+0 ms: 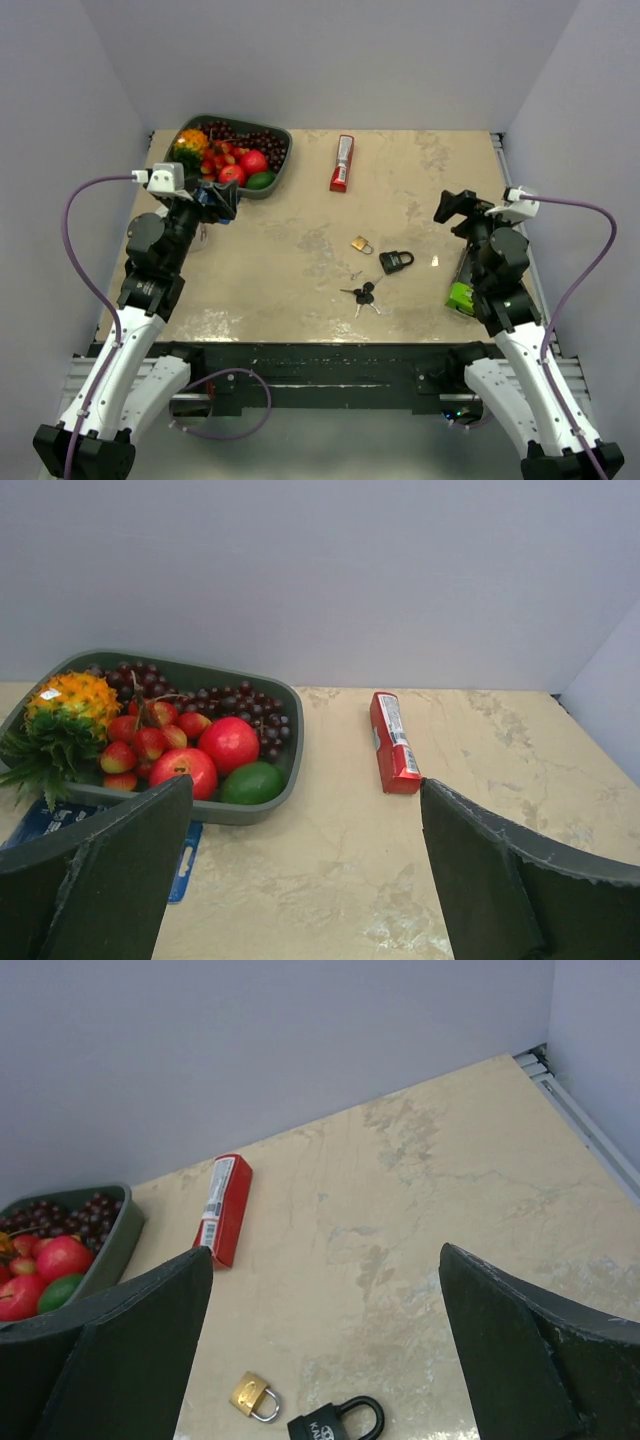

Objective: Unlock with the key

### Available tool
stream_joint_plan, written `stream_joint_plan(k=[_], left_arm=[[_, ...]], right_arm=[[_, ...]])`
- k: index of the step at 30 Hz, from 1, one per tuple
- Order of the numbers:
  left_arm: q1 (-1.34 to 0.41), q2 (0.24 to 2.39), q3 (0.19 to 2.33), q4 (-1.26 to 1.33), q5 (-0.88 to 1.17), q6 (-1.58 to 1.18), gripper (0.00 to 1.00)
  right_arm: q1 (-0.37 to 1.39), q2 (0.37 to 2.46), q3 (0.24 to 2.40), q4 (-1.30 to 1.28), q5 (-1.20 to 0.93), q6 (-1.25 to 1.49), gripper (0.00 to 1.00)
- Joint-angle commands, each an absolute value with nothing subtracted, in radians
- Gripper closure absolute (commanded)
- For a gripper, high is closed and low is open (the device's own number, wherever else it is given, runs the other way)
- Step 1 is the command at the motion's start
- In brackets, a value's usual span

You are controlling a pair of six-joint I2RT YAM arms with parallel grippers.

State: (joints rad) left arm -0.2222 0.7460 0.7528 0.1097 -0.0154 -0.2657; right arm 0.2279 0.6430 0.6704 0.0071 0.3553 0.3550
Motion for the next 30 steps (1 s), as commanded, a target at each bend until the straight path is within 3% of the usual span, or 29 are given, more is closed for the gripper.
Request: stream_joint_plan(k=[1, 10, 16, 21, 26, 30], left_arm=[[-0.215, 0.736, 0.782, 0.144, -0.038, -0.236, 0.01], [-0.215, 0.729, 0.773, 0.144, -0.071, -0.232, 0.01], [-0.215, 0.727, 0.738, 0.167, -0.034, -0.216, 0.02], [-0.232, 0.778, 0.732, 0.196, 0.066, -0.199, 0.08], [-0.368, 0.799, 0.739, 0.163, 0.006, -0.115, 0.09], [-0.397, 0.821, 0.744, 0.152, 0.014, -0.117, 0.08]], right_arm=[[0.224, 0.632, 0.738, -0.025, 0.359, 0.35, 0.01], [0.225, 0.73, 0.752, -0.005, 0.193, 0.278, 0.02], [0.236, 0.776, 0.785, -0.029, 0.078, 0.272, 0.1], [0.299, 0.791, 0.793, -0.029, 0.083, 0.278, 0.12], [0.446, 0.891, 0.865, -0.109, 0.175, 0.261, 0.13], [0.511, 0.94, 0.858, -0.156, 0.192, 0.302, 0.19]])
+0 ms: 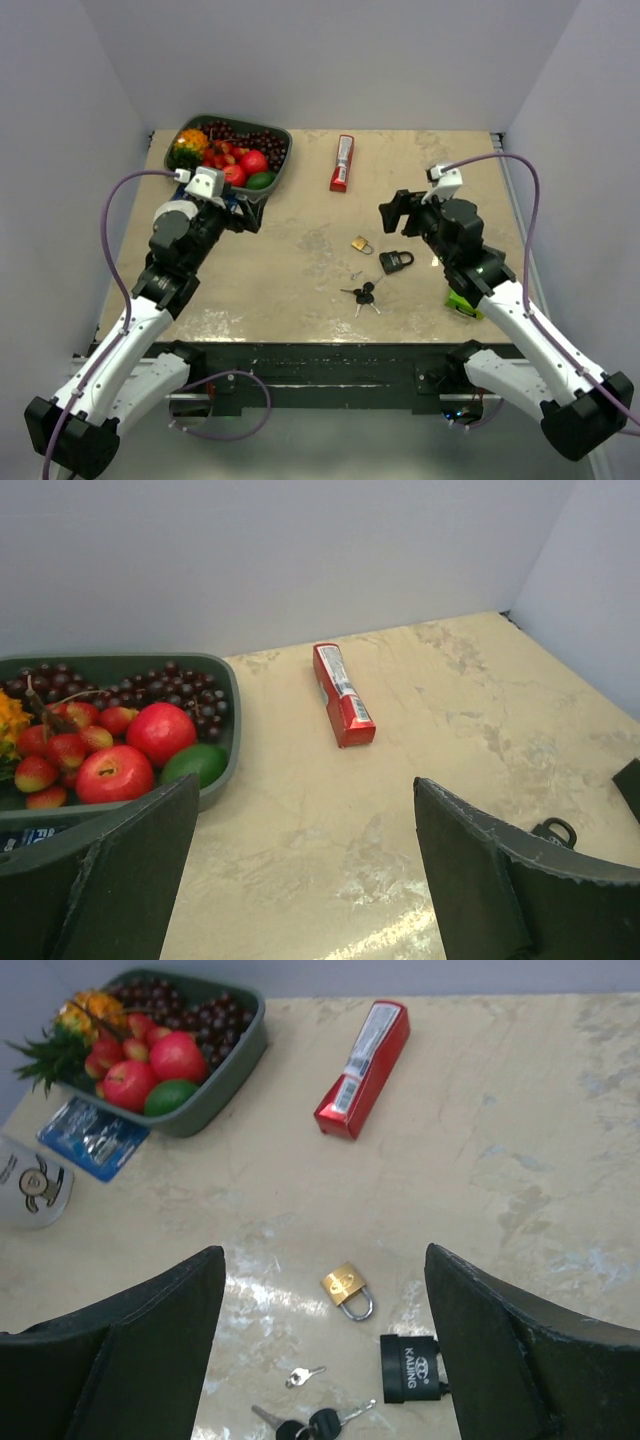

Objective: Unlock with the key

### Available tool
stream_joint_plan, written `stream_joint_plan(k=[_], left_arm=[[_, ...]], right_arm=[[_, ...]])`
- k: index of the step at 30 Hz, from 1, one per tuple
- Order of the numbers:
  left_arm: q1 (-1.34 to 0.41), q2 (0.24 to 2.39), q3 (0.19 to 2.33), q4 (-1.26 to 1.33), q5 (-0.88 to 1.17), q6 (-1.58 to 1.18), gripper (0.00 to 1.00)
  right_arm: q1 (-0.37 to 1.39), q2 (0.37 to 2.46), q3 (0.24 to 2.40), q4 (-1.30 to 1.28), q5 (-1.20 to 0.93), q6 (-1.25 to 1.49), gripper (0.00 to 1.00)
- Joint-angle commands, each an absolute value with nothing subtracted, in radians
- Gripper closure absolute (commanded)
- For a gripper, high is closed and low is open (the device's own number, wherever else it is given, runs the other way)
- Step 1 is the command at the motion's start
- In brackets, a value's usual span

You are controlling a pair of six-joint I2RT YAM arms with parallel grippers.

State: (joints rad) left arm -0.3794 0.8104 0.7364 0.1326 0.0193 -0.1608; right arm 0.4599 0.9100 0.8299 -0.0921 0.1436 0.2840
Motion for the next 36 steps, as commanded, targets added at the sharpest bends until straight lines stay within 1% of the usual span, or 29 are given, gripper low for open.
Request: stream_joint_plan(k=[1, 5, 9, 13, 18, 20, 22, 24, 28, 32, 36], left_arm=[[-0.397, 0.825, 0.747, 0.15, 0.015, -0.115, 0.08], [-0.397, 0.838, 0.752, 0.141, 0.012, -0.129, 0.07], [-0.397, 0.831, 0.756, 0.138, 0.034, -0.149, 0.06], [-0.397, 0.821, 0.755, 0.141, 0.04, -0.155, 0.06], [-0.397, 0.816, 0.759, 0.138, 0.051, -0.166, 0.05], [-0.397, 0.815, 0.758, 0.138, 0.052, -0.169, 0.05], [-0.397, 0.816, 0.759, 0.138, 0.058, -0.167, 0.05], [-0.397, 0.815, 0.759, 0.138, 0.057, -0.166, 0.05], [-0.397, 0.811, 0.759, 0.135, 0.034, -0.156, 0.05], [-0.397, 0.819, 0.759, 0.135, 0.034, -0.158, 0.05], [-0.397, 0.822, 0.758, 0.135, 0.035, -0.16, 0.05]], right_arm=[[0.531, 0.943, 0.848, -0.16, 0.259, 0.313, 0.19], [0.659, 0.954, 0.824, -0.19, 0.405, 0.339, 0.19], [0.736, 0.999, 0.825, -0.241, 0.436, 0.414, 0.23], [0.874, 1.093, 0.784, -0.255, 0.508, 0.523, 0.24], [0.966, 1.242, 0.793, -0.216, 0.515, 0.601, 0.28], [0.969, 1.319, 0.804, -0.199, 0.512, 0.612, 0.29], [0.97, 1.383, 0.811, -0.192, 0.518, 0.629, 0.33], [0.969, 1.419, 0.813, -0.186, 0.523, 0.637, 0.35], [0.969, 1.477, 0.821, -0.169, 0.52, 0.65, 0.45], [0.968, 1.534, 0.833, -0.13, 0.523, 0.666, 0.49], [0.96, 1.589, 0.867, -0.164, 0.563, 0.683, 0.52]])
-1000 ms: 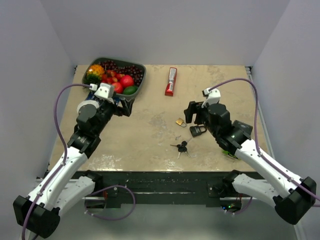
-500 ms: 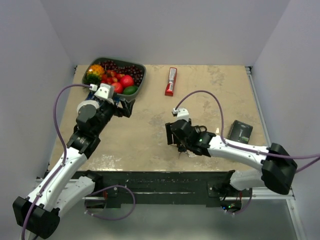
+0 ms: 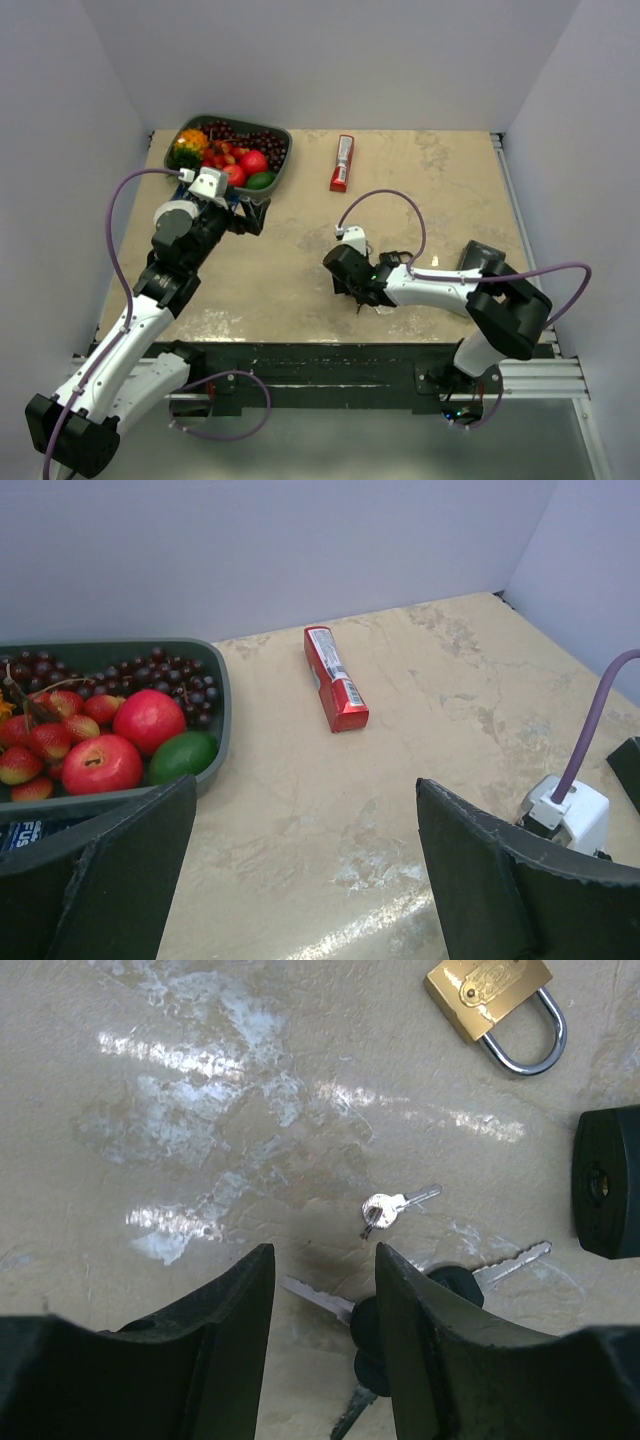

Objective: Unlock with the key

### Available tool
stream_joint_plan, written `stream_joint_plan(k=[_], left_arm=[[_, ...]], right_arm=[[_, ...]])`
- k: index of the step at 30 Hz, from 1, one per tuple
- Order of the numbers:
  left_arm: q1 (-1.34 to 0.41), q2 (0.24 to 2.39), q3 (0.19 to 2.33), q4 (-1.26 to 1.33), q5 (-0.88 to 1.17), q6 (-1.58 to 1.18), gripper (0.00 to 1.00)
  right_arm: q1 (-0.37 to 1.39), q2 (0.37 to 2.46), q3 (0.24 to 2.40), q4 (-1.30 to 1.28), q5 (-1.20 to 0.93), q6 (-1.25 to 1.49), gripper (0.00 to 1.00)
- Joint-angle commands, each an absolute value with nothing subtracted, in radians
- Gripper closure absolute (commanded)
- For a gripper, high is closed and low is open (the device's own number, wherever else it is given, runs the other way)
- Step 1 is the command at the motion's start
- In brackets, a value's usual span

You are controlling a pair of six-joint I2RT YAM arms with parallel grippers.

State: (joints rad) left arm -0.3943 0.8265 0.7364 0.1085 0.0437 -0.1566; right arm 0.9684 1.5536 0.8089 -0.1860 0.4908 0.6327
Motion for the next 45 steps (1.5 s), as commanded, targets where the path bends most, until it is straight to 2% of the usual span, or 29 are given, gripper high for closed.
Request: stream_joint_plan(k=[1, 11, 17, 24, 32, 42, 43, 44, 45], left_arm=[[-0.397, 0.822, 0.759, 0.133, 0.029, -0.158, 0.05], [-0.397, 0.828, 0.759, 0.129, 0.009, -0.147, 0.05], [-0.397, 0.831, 0.759, 0.129, 0.014, -0.15, 0.05], [-0.397, 0.822, 0.759, 0.129, 0.012, -0.152, 0.05], [-0.397, 0.813, 0.758, 0.13, 0.014, -0.156, 0.05], [-0.397, 0.799, 0.756, 0.133, 0.009, -0.156, 0.05], [-0.397, 0.801, 0.756, 0.133, 0.009, -0.156, 0.05], [-0.397, 0.799, 0.758, 0.133, 0.009, -0.158, 0.05], [-0.397, 0.799, 0.756, 0.133, 0.009, -0.158, 0.05]], right_arm=[[0.957, 1.594, 0.867, -0.166, 0.564, 0.696, 0.53], [0.924, 1.608, 0.865, -0.192, 0.626, 0.735, 0.62], [0.92, 1.609, 0.861, -0.167, 0.586, 0.736, 0.64], [0.917, 1.612, 0.845, -0.17, 0.577, 0.756, 0.74], [0.9, 1.626, 0.841, -0.149, 0.555, 0.759, 0.79], [0.897, 1.658, 0.839, -0.136, 0.529, 0.761, 0.8], [0.899, 1.658, 0.841, -0.14, 0.525, 0.761, 0.85], [0.899, 1.655, 0.842, -0.143, 0.525, 0.761, 0.97], [0.897, 1.652, 0.842, -0.147, 0.523, 0.761, 1.0]])
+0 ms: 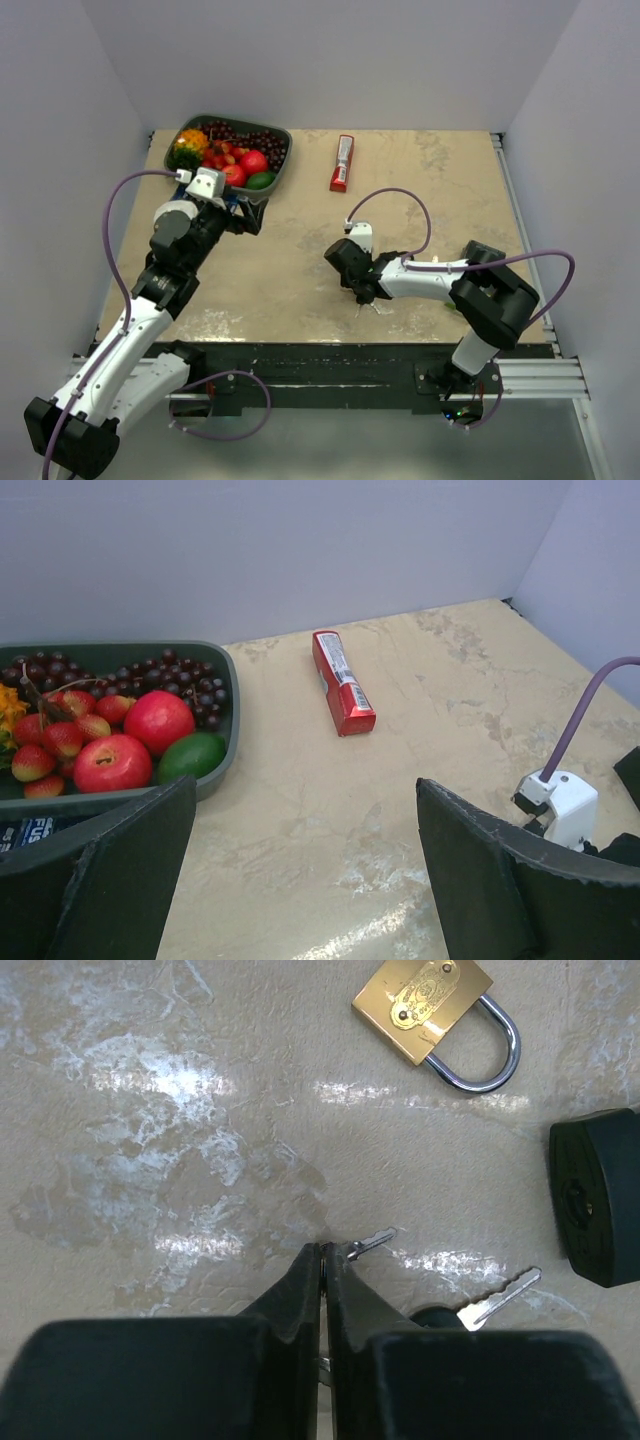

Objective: Unlock with the key

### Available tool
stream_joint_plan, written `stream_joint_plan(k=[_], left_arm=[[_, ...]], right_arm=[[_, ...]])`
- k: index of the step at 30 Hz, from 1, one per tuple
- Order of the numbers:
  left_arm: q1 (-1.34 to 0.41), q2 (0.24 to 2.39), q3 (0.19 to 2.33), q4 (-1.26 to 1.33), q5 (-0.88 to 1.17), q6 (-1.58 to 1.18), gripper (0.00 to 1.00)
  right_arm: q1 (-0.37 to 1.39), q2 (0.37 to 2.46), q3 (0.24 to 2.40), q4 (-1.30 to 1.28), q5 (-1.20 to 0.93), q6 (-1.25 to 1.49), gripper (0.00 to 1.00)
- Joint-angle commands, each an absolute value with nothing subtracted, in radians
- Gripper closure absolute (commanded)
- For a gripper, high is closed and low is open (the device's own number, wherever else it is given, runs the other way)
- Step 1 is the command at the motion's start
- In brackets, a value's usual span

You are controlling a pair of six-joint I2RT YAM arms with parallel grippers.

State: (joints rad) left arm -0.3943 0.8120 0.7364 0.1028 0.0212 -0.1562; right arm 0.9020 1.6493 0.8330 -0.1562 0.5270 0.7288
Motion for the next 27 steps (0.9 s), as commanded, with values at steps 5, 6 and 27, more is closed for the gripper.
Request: stream_joint_plan(k=[5, 6, 27], left_arm=[[-0.397, 0.799, 0.756, 0.133, 0.009, -0.158, 0.05], [-0.397, 0.801, 0.756, 0.133, 0.009, -0.16, 0.05], [-0.396, 1.02, 0.805, 0.14, 0.316, -0.391, 0.07]], right_arm=[[0.899, 1.596, 0.859, -0.169, 0.523, 0.73, 1.0], [0.899, 1.583, 0.861, -0.17, 0.519, 0.704, 1.0], [0.899, 1.207, 0.925, -0.045, 0.267, 0.379, 1.0]])
